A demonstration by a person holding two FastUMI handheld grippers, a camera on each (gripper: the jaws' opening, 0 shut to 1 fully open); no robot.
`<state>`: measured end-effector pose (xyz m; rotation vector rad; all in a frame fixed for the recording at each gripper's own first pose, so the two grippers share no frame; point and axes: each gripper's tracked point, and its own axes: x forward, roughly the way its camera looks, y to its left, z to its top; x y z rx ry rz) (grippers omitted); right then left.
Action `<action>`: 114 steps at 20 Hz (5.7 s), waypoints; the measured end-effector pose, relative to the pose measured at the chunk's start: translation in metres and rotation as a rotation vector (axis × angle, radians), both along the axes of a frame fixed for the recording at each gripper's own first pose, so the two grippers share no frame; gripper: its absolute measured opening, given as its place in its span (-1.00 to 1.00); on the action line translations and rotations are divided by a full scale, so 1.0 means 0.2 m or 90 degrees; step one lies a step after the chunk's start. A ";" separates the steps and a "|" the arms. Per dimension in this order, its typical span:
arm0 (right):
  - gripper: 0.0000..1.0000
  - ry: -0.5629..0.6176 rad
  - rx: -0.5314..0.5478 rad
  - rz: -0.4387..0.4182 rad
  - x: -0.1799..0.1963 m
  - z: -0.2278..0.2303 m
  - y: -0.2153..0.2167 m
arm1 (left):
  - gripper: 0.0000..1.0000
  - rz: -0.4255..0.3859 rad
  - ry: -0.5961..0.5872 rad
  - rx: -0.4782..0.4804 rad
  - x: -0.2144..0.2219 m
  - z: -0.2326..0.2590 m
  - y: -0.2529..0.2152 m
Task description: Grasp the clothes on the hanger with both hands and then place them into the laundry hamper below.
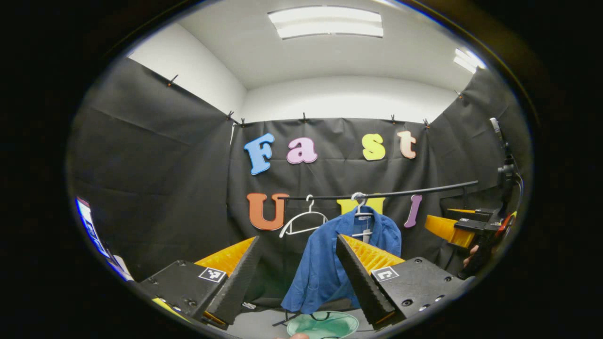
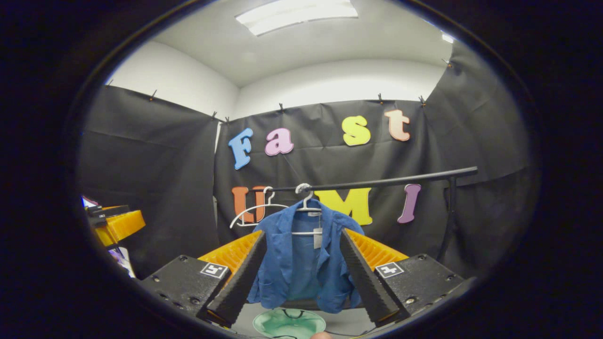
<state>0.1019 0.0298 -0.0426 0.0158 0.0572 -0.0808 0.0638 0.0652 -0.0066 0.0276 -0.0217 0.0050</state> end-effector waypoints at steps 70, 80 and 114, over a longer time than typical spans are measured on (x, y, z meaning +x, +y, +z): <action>-0.79 0.100 0.422 -0.040 1.44 -0.73 -1.09 | -0.89 0.043 0.117 -0.106 1.68 -0.56 -0.32; -0.79 0.016 0.517 0.009 1.56 -0.52 -1.21 | -0.81 -0.024 0.121 -0.091 1.75 -0.40 -0.30; -0.78 0.213 0.546 0.154 1.98 -0.77 -1.35 | -0.88 -0.318 0.300 -0.178 2.04 -0.64 -0.24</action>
